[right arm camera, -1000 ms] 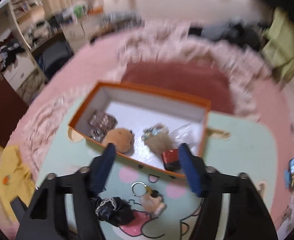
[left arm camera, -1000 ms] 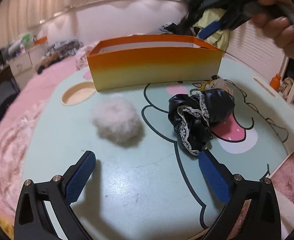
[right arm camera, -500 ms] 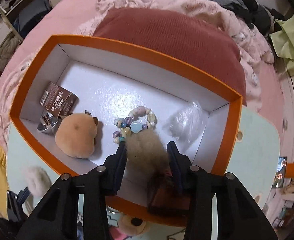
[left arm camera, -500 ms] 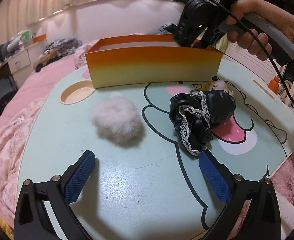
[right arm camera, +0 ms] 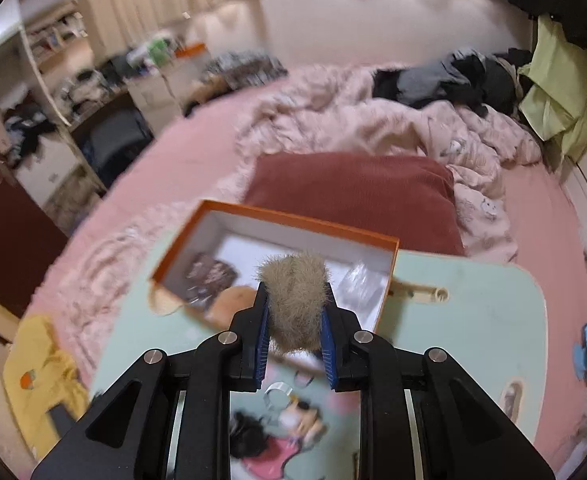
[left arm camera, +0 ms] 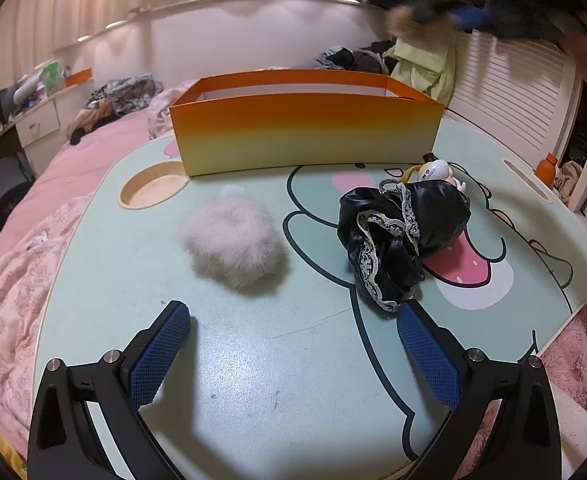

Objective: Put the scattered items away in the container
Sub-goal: 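Place the brown pompom beside the black cloth, open the right gripper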

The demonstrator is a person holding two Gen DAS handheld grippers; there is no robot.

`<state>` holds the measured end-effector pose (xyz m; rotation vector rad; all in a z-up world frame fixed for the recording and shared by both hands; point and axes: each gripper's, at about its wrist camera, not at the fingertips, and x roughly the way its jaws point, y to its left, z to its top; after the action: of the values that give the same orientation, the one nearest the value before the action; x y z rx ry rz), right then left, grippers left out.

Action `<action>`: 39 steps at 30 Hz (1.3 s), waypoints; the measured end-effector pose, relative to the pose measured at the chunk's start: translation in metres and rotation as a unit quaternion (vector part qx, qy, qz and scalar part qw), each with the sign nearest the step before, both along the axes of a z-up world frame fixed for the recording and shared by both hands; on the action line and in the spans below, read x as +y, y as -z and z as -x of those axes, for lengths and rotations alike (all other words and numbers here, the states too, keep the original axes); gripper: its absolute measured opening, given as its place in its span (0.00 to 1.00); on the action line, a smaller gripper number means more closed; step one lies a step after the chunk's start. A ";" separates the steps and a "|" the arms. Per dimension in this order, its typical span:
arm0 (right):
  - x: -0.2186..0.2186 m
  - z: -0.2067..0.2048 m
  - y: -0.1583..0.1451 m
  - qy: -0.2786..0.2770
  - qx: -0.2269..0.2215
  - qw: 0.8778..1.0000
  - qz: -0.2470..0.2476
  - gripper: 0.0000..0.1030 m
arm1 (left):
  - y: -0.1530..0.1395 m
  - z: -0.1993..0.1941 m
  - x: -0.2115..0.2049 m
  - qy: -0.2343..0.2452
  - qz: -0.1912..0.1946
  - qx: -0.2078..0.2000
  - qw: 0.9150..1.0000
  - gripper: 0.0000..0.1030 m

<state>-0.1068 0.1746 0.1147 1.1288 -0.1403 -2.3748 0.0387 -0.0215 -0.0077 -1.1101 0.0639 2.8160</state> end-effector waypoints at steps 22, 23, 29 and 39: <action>0.036 -0.054 0.126 0.041 -0.083 0.980 0.176 0.33 | 0.000 0.005 0.003 -0.003 0.003 -0.005 1.000 1.00; 0.040 -0.057 0.124 0.049 -0.079 0.980 0.175 0.43 | 0.000 0.005 0.003 -0.003 0.003 -0.005 1.000 1.00; 0.060 -0.087 0.102 0.145 0.001 0.984 0.105 0.68 | 0.000 0.005 0.004 -0.004 0.003 -0.005 1.000 1.00; 0.026 -0.132 0.119 0.108 0.022 0.993 -0.050 0.69 | 0.000 0.005 0.004 -0.004 0.003 -0.005 1.000 1.00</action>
<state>0.0250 0.2009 -0.0043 1.1579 -0.1370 -2.6221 0.0332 -0.0176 -0.0079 -1.1281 0.0682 2.8182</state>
